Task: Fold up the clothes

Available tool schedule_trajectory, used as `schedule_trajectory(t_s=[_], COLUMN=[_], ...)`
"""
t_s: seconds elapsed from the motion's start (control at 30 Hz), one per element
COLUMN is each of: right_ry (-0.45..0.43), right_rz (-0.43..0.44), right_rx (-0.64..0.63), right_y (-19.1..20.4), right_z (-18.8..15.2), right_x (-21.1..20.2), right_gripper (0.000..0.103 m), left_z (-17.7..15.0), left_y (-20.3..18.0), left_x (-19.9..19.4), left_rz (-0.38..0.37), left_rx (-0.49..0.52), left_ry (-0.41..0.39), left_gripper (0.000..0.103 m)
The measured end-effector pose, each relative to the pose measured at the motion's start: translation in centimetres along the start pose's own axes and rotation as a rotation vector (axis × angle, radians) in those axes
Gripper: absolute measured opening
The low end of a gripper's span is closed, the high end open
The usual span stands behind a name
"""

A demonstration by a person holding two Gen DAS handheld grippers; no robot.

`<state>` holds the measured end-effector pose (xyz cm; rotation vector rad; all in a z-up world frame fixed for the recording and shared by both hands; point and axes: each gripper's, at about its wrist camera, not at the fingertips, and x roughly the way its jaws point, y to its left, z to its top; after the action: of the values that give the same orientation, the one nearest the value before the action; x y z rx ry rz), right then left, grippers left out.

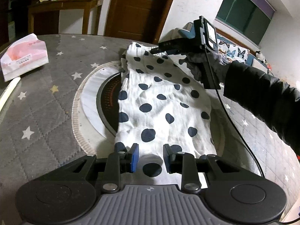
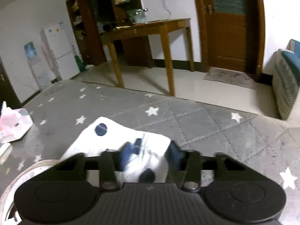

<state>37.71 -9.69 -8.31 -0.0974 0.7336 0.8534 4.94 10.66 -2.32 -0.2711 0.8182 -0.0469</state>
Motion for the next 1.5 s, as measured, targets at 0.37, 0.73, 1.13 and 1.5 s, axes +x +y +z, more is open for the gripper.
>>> schedule_trajectory(t_s=[0.37,0.73,1.13,1.5], right_ry=[-0.061,-0.113,-0.112,-0.074], right_rz=[0.041,0.151,0.364,0.416], right_rx=[0.018,-0.036,-0.130,-0.654], right_y=[1.5,7.0,14.8,22.2], right_z=[1.2,-1.1,-9.3,-19.5], right_x=[-3.5,-14.1,-25.2,-29.6], right_gripper=[0.013,0.013,0.013,0.018], left_z=[-0.5,-1.2,-1.1,-0.9], left_y=[0.1,0.3,0.9,1.8], left_x=[-0.8,-1.0,-3.8,-6.8], left_rz=[0.034,0.098,0.199,0.257], left_rx=[-0.001,0.033,0.048,0.026], left_ry=[-0.002,0.008,-0.051,-0.119], left_gripper=[0.040,0.052,0.056,0.057])
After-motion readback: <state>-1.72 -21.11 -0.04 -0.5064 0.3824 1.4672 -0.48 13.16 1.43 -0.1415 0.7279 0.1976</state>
